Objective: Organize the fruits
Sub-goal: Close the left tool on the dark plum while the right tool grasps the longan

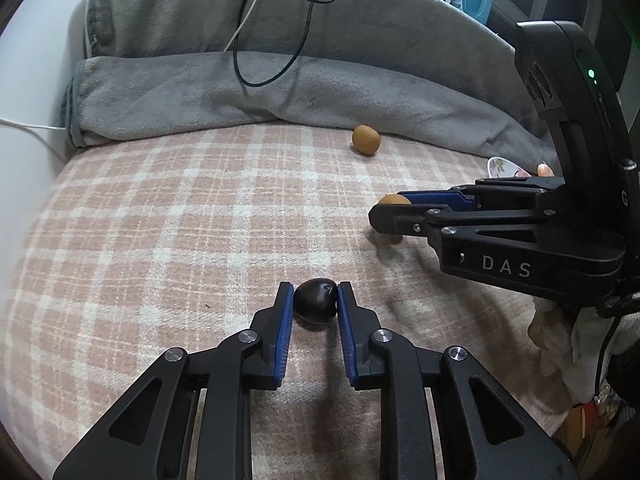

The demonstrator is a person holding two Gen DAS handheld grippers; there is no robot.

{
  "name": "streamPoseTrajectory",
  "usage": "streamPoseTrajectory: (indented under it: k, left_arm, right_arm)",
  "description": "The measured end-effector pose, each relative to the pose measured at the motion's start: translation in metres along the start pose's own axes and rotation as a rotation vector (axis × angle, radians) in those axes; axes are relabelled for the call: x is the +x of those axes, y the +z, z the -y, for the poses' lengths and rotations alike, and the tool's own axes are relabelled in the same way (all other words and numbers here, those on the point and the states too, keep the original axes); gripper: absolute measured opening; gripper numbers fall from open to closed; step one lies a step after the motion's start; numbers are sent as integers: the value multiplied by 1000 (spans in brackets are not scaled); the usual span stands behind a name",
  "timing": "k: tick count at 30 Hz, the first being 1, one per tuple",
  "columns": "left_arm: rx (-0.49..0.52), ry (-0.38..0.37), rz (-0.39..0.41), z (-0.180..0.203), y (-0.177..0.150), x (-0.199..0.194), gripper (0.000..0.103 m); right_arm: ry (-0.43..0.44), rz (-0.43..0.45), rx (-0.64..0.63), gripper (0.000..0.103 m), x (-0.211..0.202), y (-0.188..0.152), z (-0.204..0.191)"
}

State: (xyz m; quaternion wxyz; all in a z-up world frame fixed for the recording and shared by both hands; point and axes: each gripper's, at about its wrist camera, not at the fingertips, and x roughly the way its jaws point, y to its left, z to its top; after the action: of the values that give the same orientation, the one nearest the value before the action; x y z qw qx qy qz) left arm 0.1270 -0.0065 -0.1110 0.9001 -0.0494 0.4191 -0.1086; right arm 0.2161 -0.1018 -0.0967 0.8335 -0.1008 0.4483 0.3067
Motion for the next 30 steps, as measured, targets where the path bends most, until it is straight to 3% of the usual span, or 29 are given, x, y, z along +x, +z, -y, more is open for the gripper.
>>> streamPoseTrajectory:
  k: [18,30]
  left_arm:
    - [7,-12,49,14,4,-21,20]
    - [41,-61,73,32,9,-31,20]
  right_arm:
    - [21,58,32,26,-37,-8,9]
    - [25,149,76,26,-94,-27,27]
